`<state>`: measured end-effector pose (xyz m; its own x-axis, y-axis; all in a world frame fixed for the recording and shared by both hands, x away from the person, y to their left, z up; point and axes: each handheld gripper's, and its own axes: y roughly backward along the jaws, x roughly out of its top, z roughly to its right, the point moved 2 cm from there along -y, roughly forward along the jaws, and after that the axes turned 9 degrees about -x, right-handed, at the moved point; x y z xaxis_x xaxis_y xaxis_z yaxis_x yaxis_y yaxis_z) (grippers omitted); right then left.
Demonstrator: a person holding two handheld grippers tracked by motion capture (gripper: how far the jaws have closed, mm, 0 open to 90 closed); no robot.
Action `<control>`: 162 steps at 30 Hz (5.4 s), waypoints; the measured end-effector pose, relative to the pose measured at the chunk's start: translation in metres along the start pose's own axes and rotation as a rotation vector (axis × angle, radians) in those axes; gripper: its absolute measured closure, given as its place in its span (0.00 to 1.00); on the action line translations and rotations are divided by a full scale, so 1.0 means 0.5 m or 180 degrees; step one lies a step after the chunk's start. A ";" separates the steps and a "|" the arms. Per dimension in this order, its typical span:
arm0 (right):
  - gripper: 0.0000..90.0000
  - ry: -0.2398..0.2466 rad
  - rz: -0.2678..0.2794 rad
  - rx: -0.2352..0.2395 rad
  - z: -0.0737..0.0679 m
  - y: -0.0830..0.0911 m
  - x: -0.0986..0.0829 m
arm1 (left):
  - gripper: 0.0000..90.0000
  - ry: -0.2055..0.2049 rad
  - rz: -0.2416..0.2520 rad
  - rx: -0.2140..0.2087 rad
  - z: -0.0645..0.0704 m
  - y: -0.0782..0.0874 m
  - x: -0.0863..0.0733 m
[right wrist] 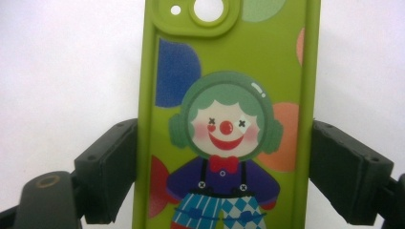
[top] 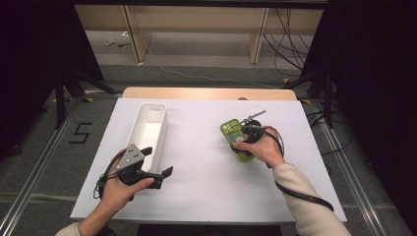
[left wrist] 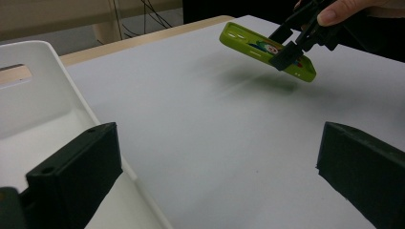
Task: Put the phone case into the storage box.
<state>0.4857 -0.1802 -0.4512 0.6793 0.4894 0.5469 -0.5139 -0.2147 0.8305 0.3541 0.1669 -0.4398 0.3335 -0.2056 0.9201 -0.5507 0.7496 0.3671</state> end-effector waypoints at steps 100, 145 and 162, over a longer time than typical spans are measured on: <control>0.19 0.0062 0.1495 0.0401 -0.089 0.078 -0.056 | 0.71 0.0787 -0.0071 -0.0680 0.063 -0.305 0.148; 0.18 0.0111 0.1544 0.0600 -0.067 0.075 -0.074 | 0.86 0.0400 0.0003 -0.1029 0.039 -0.278 0.169; 0.18 0.0165 0.1527 0.0717 -0.062 0.065 -0.076 | 0.86 0.0090 -0.0074 -0.1242 0.036 -0.276 0.174</control>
<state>0.4268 -0.1794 -0.4482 0.3659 0.3316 0.8696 -0.6313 -0.5981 0.4937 0.4453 0.0344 -0.4080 0.3666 -0.2120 0.9059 -0.2121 0.9290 0.3032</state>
